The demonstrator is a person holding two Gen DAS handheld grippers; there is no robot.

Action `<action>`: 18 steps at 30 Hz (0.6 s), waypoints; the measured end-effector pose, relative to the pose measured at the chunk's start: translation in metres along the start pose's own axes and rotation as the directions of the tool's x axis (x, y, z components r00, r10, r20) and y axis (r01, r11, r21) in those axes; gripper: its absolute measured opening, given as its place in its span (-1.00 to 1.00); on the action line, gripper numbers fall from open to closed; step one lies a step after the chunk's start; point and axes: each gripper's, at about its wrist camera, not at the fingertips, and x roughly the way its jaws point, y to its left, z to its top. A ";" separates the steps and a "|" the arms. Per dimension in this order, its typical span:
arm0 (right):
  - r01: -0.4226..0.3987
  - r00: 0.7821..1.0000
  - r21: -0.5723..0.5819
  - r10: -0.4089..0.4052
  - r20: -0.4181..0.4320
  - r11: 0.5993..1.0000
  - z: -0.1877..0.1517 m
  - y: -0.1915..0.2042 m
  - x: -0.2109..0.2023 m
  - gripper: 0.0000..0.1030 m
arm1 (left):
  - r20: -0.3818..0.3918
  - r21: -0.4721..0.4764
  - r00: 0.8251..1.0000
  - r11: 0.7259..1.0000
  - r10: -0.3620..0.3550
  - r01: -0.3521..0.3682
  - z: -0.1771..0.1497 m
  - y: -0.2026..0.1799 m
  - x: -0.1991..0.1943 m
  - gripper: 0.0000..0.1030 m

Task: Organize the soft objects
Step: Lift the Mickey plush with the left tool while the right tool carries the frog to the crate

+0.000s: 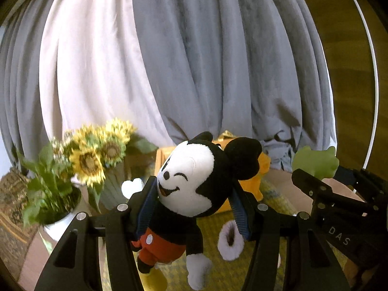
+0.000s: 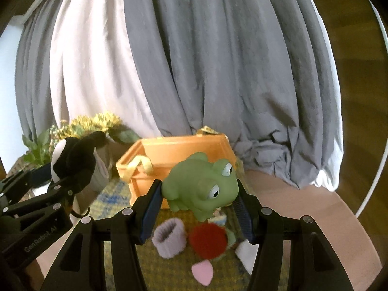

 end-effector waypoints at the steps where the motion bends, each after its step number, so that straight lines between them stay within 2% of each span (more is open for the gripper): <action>1: 0.002 1.000 -0.004 -0.002 0.009 1.000 0.003 0.001 0.001 0.11 | 0.011 0.009 1.000 1.000 0.003 -0.004 0.003 0.000 0.001 0.10; 9: 0.005 0.998 -0.002 -0.005 0.064 1.000 0.028 0.004 0.014 0.11 | 0.076 0.021 0.997 1.000 -0.004 0.002 0.028 0.008 0.014 0.10; 18: 0.024 0.992 -0.004 -0.023 0.121 1.000 0.056 0.011 0.038 0.12 | 0.148 0.075 0.989 0.997 -0.013 0.002 0.058 0.011 0.043 0.10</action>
